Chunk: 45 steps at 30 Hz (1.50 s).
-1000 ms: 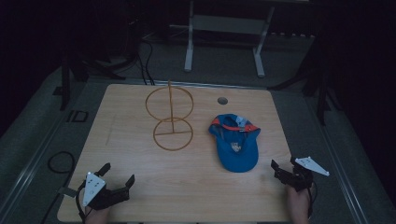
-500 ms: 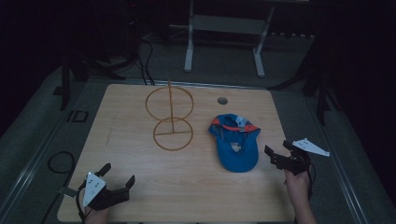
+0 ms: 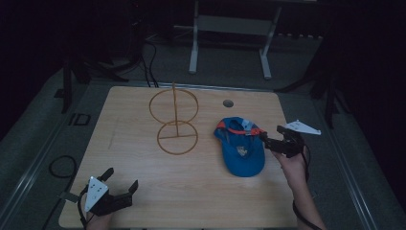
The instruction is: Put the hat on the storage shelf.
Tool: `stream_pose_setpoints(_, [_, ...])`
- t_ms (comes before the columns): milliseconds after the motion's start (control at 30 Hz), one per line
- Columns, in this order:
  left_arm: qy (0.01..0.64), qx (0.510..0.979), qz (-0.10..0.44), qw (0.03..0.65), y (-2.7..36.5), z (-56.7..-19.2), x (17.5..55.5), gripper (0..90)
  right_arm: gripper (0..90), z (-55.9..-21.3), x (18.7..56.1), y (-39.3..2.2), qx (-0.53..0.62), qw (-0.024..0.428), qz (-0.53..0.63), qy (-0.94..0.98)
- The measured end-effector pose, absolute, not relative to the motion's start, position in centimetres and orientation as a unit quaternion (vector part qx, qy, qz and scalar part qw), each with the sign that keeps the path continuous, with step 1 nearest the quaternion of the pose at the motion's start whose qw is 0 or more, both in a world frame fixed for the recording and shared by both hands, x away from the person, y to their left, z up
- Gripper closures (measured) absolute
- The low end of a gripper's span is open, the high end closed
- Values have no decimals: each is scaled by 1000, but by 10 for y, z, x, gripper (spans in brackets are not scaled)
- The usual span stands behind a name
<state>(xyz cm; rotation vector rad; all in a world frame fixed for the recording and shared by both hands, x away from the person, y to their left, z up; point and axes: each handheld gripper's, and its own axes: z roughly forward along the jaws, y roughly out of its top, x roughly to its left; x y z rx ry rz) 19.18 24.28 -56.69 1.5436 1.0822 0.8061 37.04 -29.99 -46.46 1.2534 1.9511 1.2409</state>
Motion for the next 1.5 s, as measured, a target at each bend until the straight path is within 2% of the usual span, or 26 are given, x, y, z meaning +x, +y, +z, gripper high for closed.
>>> stream_pose_setpoints(133, [450,645,335,519,243,-567,192,23,205,-465,380,-292,454,254,451,725])
stream_pose_setpoints(333, [450,645,333,520,243,-567,192,23,216,-468,404,-281,456,226,445,737])
stream_pose_setpoints(633, [450,647,331,519,243,-567,192,23,255,-483,434,-272,473,210,420,745])
stream_pose_setpoints(1400, [453,645,329,520,243,-567,191,23,256,-518,490,-252,491,195,323,785])
stream_pose_setpoints(1500, [453,645,328,520,243,-567,191,23,287,-525,495,-249,488,190,309,794])
